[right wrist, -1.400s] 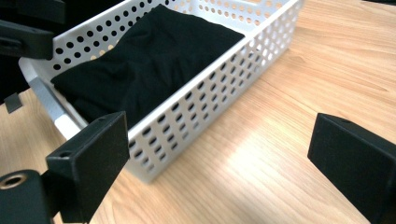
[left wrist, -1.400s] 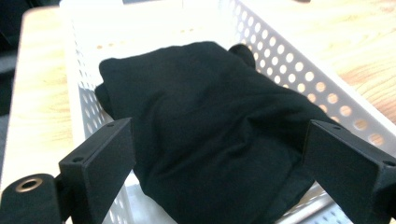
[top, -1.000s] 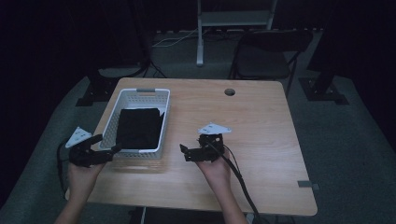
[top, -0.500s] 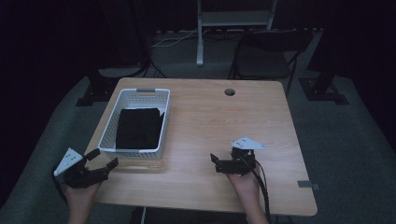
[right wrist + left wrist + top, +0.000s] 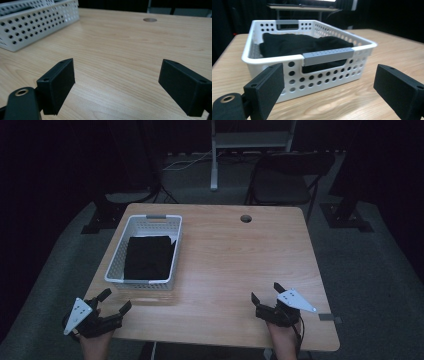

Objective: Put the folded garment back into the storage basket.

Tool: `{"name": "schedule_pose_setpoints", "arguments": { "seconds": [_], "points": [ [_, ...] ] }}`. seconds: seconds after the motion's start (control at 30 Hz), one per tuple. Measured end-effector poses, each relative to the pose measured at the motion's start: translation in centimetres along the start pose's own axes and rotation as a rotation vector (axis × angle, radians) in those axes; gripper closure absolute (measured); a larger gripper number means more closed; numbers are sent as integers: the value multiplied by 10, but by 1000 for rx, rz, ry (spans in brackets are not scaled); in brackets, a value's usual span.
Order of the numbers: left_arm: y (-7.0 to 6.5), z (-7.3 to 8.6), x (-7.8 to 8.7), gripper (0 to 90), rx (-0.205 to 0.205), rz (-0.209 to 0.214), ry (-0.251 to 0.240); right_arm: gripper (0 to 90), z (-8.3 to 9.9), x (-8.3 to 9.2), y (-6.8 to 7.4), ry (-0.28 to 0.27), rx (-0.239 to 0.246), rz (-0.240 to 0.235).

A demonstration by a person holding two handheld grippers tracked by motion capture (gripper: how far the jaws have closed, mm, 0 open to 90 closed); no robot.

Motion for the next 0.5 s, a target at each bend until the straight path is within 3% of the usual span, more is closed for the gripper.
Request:
{"name": "schedule_pose_setpoints", "arguments": {
  "seconds": [0.07, 0.1, 0.13, 0.17, 0.2, 0.27, 0.33, 0.4, 0.5],
  "points": [
    [3, 4, 0, 103, 30, 10, -6, 129, 3, -1, 2, 7, 10, -42],
    [5, 8, -1, 103, 40, -7, 10, 129, 4, -1, 4, 8, 28, -61],
    [6, 10, -2, 103, 56, 8, 9, 129, 4, -1, 6, 4, 43, -97],
    [7, 11, -2, 103, 64, 16, 8, 129, 4, -1, 9, -5, 50, -140],
    [8, 11, -3, 103, 55, -1, 4, 129, 4, -1, 9, -7, 57, -153],
    [7, 11, -4, 103, 50, 11, 3, 129, 4, -2, 5, -2, 63, -146],
    [5, 11, -7, 103, 41, 26, 8, 129, 5, -2, 2, -4, 40, -133],
    [2, 12, -9, 103, 31, 39, 25, 129, 4, -2, -2, -11, 18, -94],
    [-1, 11, -9, 103, 27, 60, 16, 129, 3, 0, -3, -37, 29, -53]
  ]
}}
Point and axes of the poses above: each handheld gripper's, and its own axes: x roughly backward along the jaws, z roughly out of its underside, y roughly to its left, the point moved 10 cm from there along -x, roughly forward along the jaws, and after that the axes turned 14 degrees about y, right-handed, at the moved point
